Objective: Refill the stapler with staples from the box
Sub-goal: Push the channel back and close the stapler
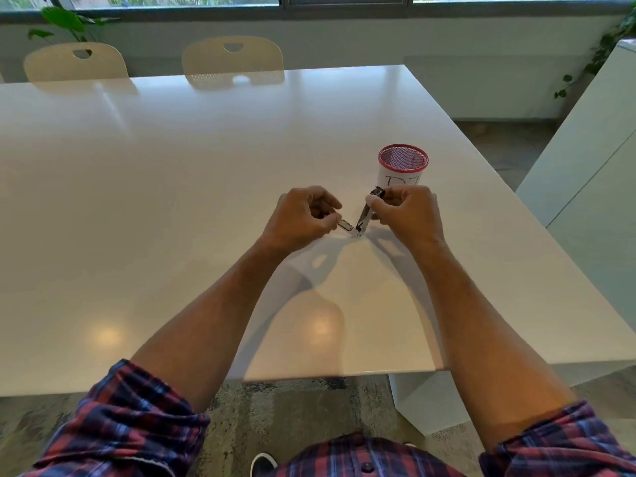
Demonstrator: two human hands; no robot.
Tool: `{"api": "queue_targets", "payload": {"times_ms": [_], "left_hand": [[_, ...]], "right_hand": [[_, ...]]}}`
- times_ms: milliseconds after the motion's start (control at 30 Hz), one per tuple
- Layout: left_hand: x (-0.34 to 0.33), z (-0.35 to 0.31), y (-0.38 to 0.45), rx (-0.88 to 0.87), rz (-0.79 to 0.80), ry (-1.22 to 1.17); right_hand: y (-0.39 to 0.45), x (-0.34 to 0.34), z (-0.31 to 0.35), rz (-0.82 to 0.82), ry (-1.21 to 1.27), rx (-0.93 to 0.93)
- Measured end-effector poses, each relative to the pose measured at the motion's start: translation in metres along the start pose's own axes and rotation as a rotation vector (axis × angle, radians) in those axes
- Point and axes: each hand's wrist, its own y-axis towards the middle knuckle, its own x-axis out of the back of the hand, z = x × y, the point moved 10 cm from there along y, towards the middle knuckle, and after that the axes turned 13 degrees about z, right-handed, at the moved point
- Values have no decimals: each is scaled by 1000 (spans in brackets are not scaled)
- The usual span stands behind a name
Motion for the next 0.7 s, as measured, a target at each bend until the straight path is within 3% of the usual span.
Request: {"api": "queue_targets", "payload": {"times_ms": [167,433,700], "left_hand": [[-1,-10,5,29,-67,-153],[-4,-5,14,66,-119,-212],[-16,20,18,185,-89,-185]], "right_hand": [[-3,-16,26,100,-75,140],[-10,-34,23,271,-90,170],[-16,-40,20,79,-375,38]]}}
